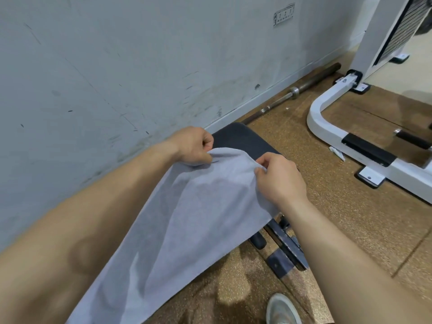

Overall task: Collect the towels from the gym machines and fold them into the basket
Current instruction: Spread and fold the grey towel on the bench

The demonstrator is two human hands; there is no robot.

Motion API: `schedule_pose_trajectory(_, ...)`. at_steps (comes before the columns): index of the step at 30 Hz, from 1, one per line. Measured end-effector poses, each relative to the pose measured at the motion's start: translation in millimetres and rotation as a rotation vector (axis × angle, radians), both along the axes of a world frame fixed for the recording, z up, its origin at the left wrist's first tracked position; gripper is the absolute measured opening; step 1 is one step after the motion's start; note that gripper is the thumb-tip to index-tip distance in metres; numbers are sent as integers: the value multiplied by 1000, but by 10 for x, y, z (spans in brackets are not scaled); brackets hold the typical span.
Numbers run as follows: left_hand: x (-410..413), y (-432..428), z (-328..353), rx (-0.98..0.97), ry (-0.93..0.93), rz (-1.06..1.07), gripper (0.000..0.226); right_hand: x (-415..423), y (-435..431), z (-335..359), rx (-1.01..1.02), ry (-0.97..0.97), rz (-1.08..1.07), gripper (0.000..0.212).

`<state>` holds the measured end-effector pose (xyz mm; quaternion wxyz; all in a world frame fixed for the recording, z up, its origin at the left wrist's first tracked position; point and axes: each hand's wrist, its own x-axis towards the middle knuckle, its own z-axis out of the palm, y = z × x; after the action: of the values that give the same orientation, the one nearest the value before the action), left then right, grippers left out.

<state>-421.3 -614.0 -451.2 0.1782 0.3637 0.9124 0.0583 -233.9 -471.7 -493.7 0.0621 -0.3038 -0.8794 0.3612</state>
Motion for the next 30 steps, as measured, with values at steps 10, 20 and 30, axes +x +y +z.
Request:
schedule_pose_trajectory(10, -212, 1, 144, -6, 176, 70, 24, 55, 50, -30, 66, -53, -12, 8)
schedule_pose_trajectory(20, -351, 365, -63, 104, 413, 18, 32, 88, 171, -82, -7, 82, -93, 13)
schedule_pose_trajectory(30, -236, 528, -388, 185, 198, 24, 36, 37, 217, -75, 205, 100, -174, 28)
